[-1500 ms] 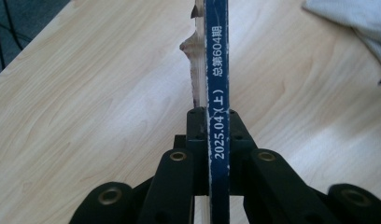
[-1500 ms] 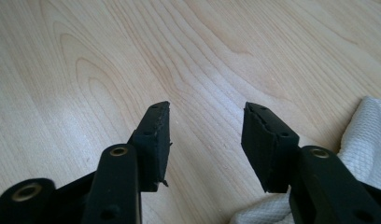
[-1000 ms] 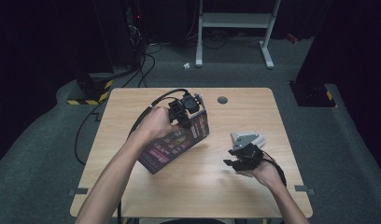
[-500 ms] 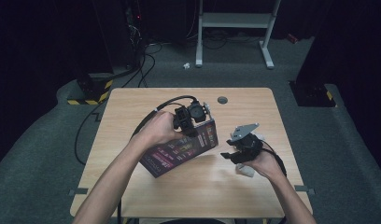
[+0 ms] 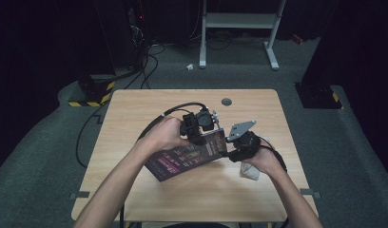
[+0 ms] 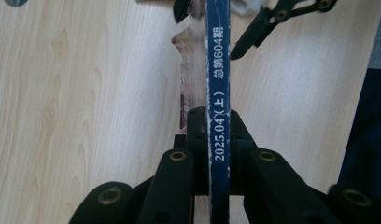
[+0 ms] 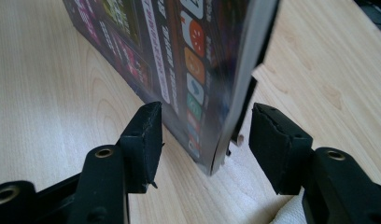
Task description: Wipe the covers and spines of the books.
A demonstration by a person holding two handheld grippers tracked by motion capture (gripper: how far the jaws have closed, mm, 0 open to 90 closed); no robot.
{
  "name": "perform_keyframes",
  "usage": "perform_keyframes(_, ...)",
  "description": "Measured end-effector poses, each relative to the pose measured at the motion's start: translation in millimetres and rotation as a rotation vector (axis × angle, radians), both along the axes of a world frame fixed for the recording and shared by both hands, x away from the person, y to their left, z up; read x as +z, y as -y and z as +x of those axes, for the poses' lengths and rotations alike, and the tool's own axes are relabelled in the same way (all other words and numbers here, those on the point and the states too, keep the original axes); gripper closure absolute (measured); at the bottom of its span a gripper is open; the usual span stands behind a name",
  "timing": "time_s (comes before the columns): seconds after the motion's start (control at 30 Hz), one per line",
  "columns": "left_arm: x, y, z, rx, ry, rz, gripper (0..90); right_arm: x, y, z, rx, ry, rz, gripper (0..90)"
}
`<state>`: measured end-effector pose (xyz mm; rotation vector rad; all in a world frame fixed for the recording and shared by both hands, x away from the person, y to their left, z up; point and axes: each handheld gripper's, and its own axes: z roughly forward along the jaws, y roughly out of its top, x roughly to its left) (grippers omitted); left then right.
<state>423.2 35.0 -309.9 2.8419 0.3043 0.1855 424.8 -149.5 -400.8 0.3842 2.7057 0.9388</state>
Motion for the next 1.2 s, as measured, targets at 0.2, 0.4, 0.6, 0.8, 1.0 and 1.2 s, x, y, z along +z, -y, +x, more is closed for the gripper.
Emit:
perform_keyframes(0.2,-2.0,6.9,-4.2,-0.045,0.011,0.015,83.9,0.9,-3.4,2.6,0.049,0.015,0.032,46.5)
perform_keyframes(0.4,-2.5,11.5,-4.4,-0.068,0.010,0.014,83.8,3.5,-7.3,-2.9,0.127,0.022,0.062,64.3)
perform_keyframes(0.6,-4.3,11.3,-5.1,-0.085,0.009,0.015,83.5,2.3,-6.0,-3.7,0.191,-0.017,0.062,81.6)
perform_keyframes(0.8,-5.6,8.1,-4.9,-0.106,0.017,-0.003,80.9,0.7,-3.5,-5.9,0.203,-0.025,0.076,83.5)
perform_keyframes(1.0,-3.3,-5.6,-3.6,-0.067,0.035,-0.009,74.6,-1.0,1.6,-5.6,0.188,-0.044,0.088,83.7)
perform_keyframes(1.2,-10.9,-24.8,-2.8,-0.035,0.042,0.001,72.7,0.9,8.6,-5.3,0.185,-0.054,0.101,83.7)
